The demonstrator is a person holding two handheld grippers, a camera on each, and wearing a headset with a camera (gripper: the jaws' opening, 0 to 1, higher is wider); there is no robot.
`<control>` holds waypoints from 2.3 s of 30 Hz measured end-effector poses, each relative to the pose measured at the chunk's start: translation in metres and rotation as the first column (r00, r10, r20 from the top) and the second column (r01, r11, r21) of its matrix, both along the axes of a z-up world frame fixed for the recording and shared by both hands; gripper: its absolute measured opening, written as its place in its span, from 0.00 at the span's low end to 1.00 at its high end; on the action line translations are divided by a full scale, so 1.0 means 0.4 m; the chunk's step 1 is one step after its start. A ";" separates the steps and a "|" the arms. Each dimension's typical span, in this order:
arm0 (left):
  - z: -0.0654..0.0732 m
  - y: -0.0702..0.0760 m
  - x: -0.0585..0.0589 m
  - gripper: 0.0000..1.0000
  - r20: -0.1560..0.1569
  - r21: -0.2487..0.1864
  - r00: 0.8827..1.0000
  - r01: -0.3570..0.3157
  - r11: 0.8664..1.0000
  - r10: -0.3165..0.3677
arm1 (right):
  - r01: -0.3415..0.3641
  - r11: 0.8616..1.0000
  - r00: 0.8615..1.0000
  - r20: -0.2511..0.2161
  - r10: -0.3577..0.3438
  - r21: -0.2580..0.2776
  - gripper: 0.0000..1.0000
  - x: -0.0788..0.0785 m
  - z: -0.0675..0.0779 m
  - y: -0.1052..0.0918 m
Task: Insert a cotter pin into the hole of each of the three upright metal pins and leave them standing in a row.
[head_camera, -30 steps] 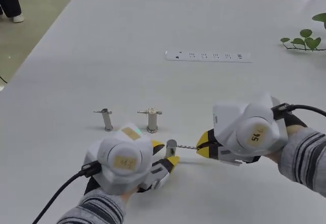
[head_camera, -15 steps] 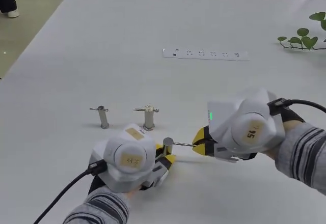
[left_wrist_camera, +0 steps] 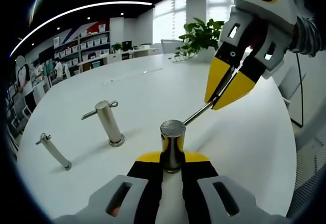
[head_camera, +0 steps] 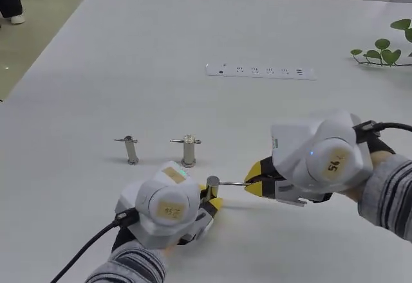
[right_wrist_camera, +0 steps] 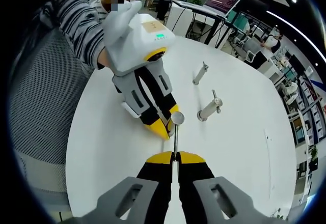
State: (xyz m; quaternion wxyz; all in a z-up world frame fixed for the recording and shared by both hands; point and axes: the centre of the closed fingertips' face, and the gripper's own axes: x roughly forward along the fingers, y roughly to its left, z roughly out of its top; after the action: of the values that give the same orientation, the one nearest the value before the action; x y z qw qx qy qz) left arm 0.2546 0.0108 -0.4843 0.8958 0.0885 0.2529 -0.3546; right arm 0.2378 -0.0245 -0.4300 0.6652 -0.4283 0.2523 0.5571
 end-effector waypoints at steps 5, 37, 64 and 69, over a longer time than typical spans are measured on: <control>0.000 0.001 0.001 0.09 0.005 0.004 1.000 0.005 1.000 -0.005 | -0.023 1.000 1.000 -0.003 0.023 0.010 0.00 0.001 -0.004 0.011; -0.003 0.001 0.004 0.09 0.006 -0.009 0.999 -0.033 0.999 0.033 | -0.074 0.997 0.997 0.027 0.073 0.032 0.00 0.015 -0.038 0.070; -0.006 0.002 0.007 0.10 0.001 -0.017 0.991 -0.132 0.991 0.132 | 0.001 0.998 1.000 0.005 -0.001 0.062 0.00 0.020 -0.021 0.065; -0.006 0.003 0.006 0.10 0.000 -0.018 0.991 -0.137 0.990 0.137 | -0.009 0.998 1.000 0.006 0.009 0.064 0.00 0.018 -0.021 0.077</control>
State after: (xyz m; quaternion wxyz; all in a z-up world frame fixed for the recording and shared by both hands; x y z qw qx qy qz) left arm 0.2572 0.0118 -0.4866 0.9189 0.0631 0.2547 -0.2946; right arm 0.2448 0.0065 -0.4382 0.6767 -0.4096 0.2307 0.5667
